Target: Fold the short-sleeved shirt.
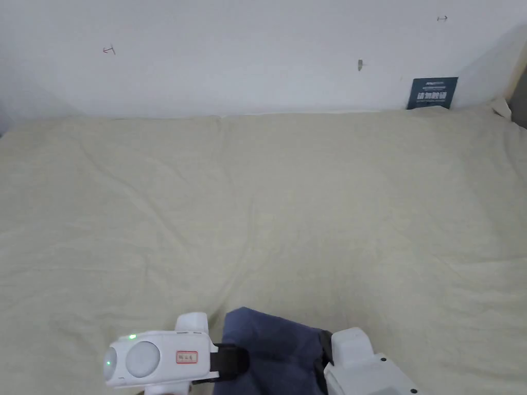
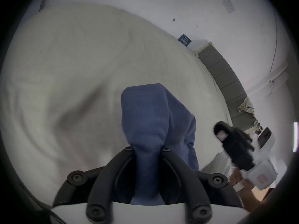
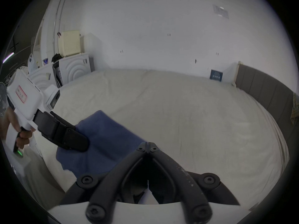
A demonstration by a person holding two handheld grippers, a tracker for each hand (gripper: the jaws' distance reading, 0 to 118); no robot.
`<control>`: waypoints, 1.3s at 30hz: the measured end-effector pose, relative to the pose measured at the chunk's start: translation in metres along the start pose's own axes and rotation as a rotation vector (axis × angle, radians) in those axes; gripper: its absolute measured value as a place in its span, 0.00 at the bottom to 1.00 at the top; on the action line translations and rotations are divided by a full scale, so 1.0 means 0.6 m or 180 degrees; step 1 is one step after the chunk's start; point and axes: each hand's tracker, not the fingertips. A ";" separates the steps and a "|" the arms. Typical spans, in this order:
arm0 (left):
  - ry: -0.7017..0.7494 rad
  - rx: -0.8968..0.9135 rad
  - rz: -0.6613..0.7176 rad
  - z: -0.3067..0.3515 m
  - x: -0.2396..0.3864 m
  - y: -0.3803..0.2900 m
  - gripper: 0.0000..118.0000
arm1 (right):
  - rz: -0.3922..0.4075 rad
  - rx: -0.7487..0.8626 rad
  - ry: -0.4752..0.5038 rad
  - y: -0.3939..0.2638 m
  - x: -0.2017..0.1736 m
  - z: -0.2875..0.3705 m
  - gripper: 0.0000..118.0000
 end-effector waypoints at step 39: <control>0.2355 0.1361 0.0900 0.494 -0.484 0.159 0.90 | 0.0081 0.0337 -0.0030 0.161 -0.092 -0.044 0.01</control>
